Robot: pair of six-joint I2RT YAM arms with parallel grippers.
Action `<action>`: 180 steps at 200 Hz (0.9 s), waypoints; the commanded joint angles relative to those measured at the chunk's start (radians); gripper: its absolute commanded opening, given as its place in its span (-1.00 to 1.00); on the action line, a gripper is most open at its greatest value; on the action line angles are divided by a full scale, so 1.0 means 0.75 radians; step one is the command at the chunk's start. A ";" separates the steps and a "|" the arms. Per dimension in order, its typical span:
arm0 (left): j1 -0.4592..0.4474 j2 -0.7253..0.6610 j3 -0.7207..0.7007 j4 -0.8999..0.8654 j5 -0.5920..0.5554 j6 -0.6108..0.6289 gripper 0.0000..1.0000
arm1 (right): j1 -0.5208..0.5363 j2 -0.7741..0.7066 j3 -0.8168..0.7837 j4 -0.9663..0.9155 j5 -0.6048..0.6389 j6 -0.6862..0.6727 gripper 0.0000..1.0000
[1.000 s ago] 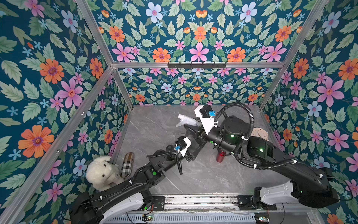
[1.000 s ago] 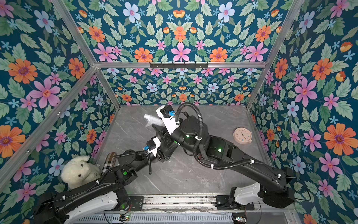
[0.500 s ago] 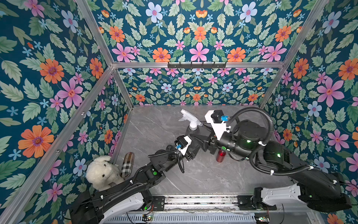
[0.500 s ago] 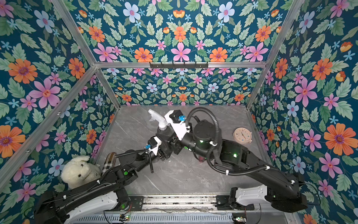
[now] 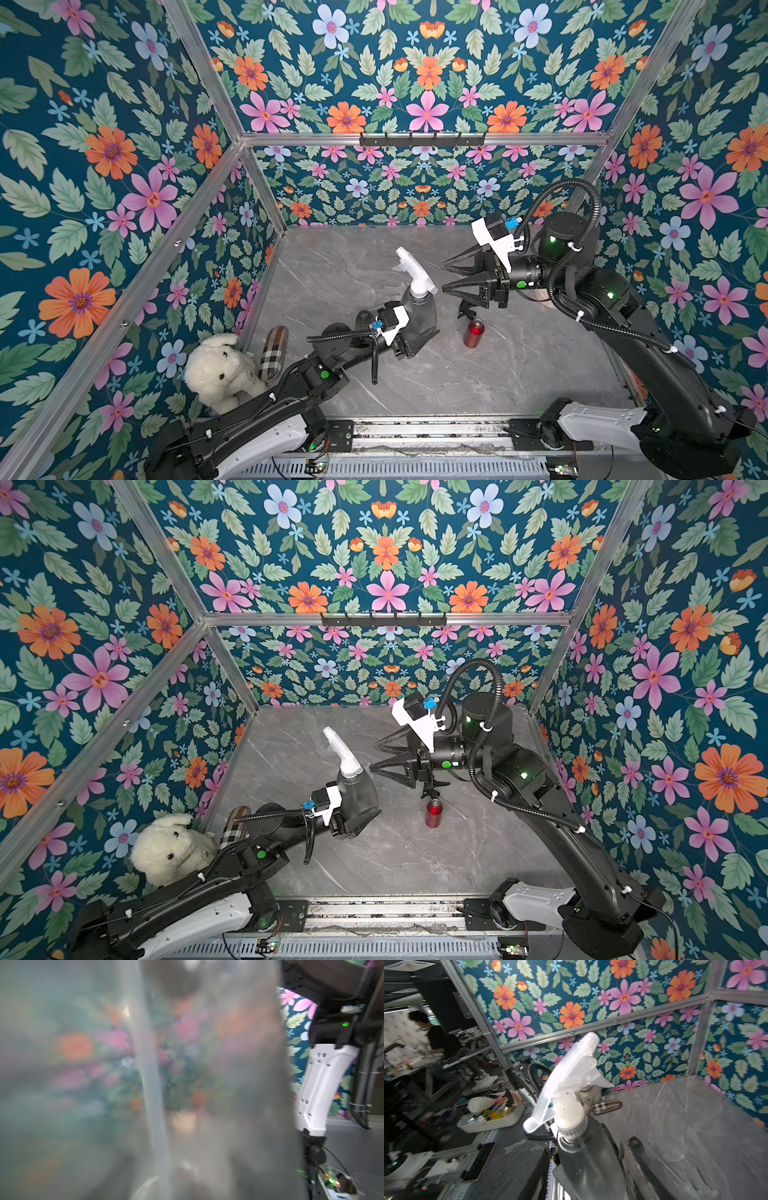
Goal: Attach spray nozzles to spray bottles
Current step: Screw the spray nozzle on the spray bottle.
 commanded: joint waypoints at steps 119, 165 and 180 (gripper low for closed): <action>0.043 0.062 0.015 0.051 0.207 -0.078 -1.00 | 0.103 0.153 0.086 -0.053 -0.147 -0.077 -0.09; 0.043 0.067 0.011 0.061 0.153 -0.076 -1.00 | 0.120 0.154 0.062 0.013 -0.082 -0.031 -0.35; 0.043 0.065 0.015 0.049 0.083 -0.066 -1.00 | 0.142 0.133 0.031 0.050 0.017 0.001 -0.46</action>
